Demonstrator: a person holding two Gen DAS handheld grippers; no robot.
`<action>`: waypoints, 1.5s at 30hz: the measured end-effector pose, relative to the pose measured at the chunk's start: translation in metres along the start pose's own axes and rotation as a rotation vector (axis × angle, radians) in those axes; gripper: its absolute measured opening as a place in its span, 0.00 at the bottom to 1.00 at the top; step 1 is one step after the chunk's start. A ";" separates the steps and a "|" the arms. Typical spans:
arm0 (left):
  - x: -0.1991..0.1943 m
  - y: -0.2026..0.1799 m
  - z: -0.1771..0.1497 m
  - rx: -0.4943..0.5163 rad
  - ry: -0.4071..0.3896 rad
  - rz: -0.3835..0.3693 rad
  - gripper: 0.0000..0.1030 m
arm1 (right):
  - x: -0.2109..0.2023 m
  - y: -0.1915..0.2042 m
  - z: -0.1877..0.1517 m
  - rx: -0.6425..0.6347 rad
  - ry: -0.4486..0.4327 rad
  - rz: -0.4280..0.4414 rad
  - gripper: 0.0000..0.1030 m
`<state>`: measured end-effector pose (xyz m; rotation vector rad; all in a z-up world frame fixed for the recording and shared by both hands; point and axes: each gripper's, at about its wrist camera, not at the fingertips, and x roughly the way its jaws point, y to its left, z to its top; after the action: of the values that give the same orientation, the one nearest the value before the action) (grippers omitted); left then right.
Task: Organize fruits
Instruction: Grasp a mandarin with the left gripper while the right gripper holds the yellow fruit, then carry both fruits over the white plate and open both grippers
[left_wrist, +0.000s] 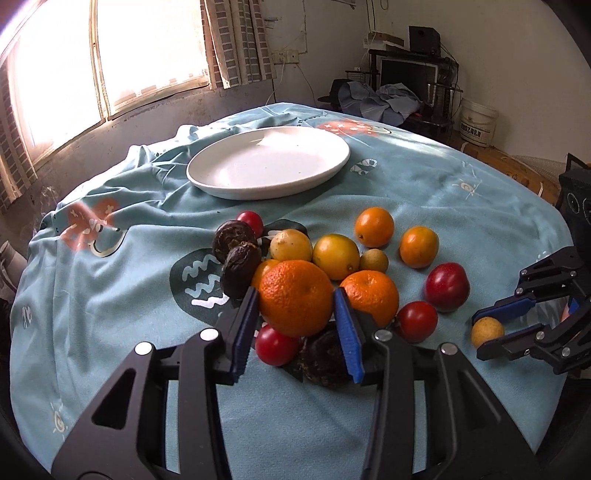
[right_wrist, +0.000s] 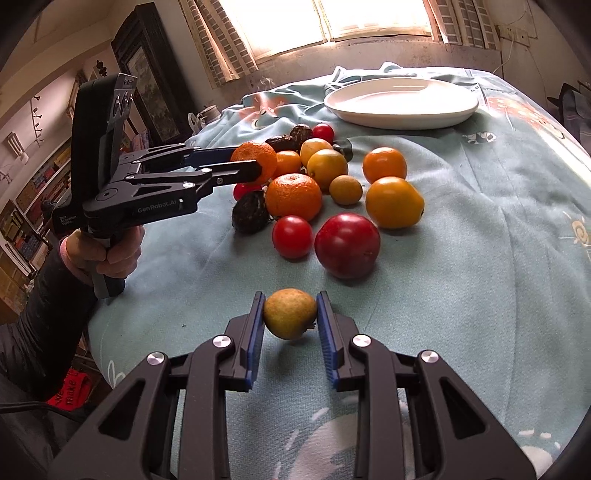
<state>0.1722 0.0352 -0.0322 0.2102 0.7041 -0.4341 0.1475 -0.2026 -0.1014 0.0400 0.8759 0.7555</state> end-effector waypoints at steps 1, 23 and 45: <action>-0.003 0.003 0.001 -0.024 -0.008 -0.013 0.41 | -0.001 -0.001 0.002 0.003 0.003 0.015 0.28; 0.148 0.064 0.154 -0.222 0.112 -0.003 0.41 | 0.080 -0.146 0.207 0.137 -0.161 -0.150 0.28; -0.019 0.029 0.009 -0.356 -0.007 0.074 0.97 | -0.005 -0.034 0.065 -0.089 -0.070 0.016 0.70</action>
<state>0.1781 0.0643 -0.0114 -0.1010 0.7519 -0.2326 0.2116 -0.2142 -0.0661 -0.0055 0.7759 0.8028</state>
